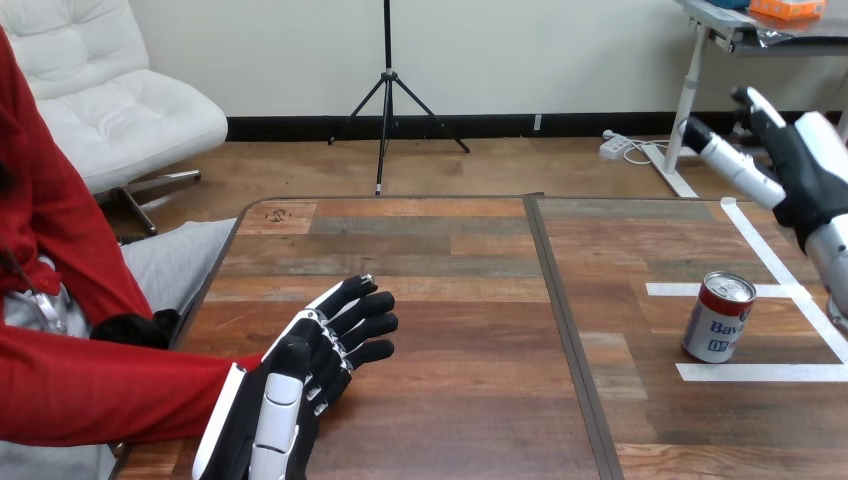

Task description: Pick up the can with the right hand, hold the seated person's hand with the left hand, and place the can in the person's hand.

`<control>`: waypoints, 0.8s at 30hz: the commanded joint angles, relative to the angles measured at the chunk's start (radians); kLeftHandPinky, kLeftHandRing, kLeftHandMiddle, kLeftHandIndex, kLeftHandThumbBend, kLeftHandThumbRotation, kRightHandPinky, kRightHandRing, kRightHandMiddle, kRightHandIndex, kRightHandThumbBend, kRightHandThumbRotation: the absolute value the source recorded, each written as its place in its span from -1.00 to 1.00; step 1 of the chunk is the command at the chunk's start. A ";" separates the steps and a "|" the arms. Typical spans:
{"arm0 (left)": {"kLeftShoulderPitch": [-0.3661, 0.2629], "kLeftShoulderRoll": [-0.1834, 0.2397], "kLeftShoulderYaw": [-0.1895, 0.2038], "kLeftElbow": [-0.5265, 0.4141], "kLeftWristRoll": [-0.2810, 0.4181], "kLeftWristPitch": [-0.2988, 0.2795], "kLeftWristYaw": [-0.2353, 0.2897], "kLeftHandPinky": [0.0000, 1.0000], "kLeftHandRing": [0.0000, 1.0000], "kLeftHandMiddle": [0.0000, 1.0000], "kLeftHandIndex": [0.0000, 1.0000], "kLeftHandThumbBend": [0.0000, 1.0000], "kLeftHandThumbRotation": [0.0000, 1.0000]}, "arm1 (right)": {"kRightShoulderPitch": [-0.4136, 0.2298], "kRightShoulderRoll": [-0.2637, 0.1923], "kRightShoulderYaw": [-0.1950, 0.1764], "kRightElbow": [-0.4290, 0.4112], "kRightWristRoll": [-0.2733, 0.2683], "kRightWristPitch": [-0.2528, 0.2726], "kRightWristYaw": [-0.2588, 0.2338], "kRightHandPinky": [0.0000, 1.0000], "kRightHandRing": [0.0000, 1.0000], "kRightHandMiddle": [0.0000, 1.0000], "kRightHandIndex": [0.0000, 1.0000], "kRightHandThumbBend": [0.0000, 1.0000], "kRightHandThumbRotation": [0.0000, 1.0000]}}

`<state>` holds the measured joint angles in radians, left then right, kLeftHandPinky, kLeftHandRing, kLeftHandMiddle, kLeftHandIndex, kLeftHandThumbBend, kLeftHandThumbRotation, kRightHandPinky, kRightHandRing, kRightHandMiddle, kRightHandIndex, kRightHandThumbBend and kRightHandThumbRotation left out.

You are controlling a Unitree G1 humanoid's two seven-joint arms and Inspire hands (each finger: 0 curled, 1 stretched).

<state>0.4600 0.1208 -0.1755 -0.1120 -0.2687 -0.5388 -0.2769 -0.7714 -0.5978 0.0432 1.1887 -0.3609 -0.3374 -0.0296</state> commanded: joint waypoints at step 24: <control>-0.056 -0.021 0.027 -0.037 -0.002 0.007 -0.006 0.52 0.59 0.59 0.59 0.31 1.00 | -0.024 0.006 0.082 0.061 -0.044 0.105 0.000 0.44 0.76 0.85 0.89 0.93 0.76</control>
<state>0.4582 0.1206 -0.1683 -0.1128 -0.2684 -0.5247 -0.2816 -0.7667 -0.5958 0.1207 1.2468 -0.4119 -0.2360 -0.0253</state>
